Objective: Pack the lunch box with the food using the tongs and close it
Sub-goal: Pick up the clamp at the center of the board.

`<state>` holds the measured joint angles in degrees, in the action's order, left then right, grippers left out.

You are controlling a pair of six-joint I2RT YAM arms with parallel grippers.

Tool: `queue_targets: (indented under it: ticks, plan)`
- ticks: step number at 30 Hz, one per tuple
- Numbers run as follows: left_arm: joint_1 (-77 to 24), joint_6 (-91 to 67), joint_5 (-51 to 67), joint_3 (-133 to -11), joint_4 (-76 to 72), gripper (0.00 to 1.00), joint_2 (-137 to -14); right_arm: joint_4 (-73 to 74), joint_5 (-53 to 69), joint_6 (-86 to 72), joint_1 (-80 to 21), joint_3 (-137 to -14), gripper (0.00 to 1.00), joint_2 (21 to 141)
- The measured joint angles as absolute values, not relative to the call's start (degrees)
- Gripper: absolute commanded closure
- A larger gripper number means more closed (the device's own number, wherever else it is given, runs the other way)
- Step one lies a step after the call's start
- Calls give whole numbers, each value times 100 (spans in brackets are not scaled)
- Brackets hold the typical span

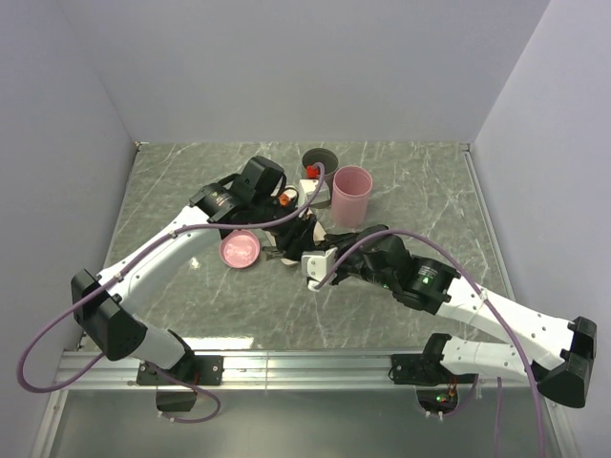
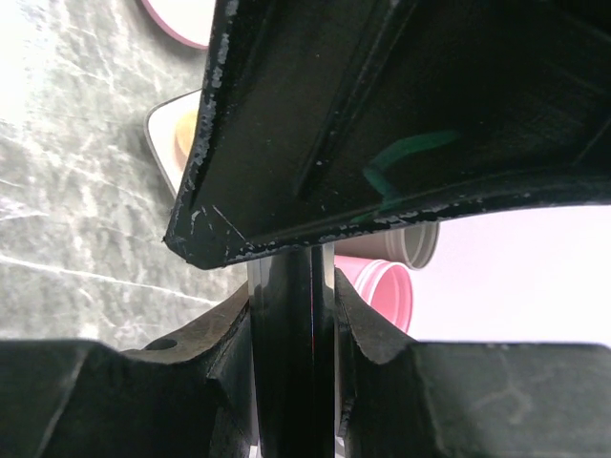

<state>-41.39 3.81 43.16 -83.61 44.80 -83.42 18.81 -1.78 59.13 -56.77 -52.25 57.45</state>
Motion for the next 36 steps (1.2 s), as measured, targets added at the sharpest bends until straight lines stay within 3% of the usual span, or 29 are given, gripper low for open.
queue_targets:
  ticks: [25, 30, 32, 33, 34, 35, 36]
  plan:
    - [-4139, 320, 4257, -8318, 4300, 49, -8429, 1057, -867, 6403, -5900, -4637, 77, 5583]
    - [-4139, 316, 4246, -8278, 4298, 55, -8438, 939, -950, 6479, -5951, -4532, 75, 5570]
    - [-4139, 318, 4226, -8261, 4292, 58, -8442, 937, -967, 6490, -5966, -4525, 60, 5570]
    - [-4139, 322, 4206, -8256, 4287, 60, -8442, 941, -967, 6479, -5966, -4525, 37, 5570]
    - [-4139, 290, 4215, -8250, 4283, 61, -8442, 923, -998, 6458, -5977, -4525, 23, 5568]
    - [-4141, 272, 4233, -8228, 4296, 61, -8442, 899, -1020, 6447, -5975, -4525, 9, 5564]
    - [-4154, 266, 4235, -8208, 4309, 61, -8440, 888, -1052, 6447, -5975, -4525, 4, 5553]
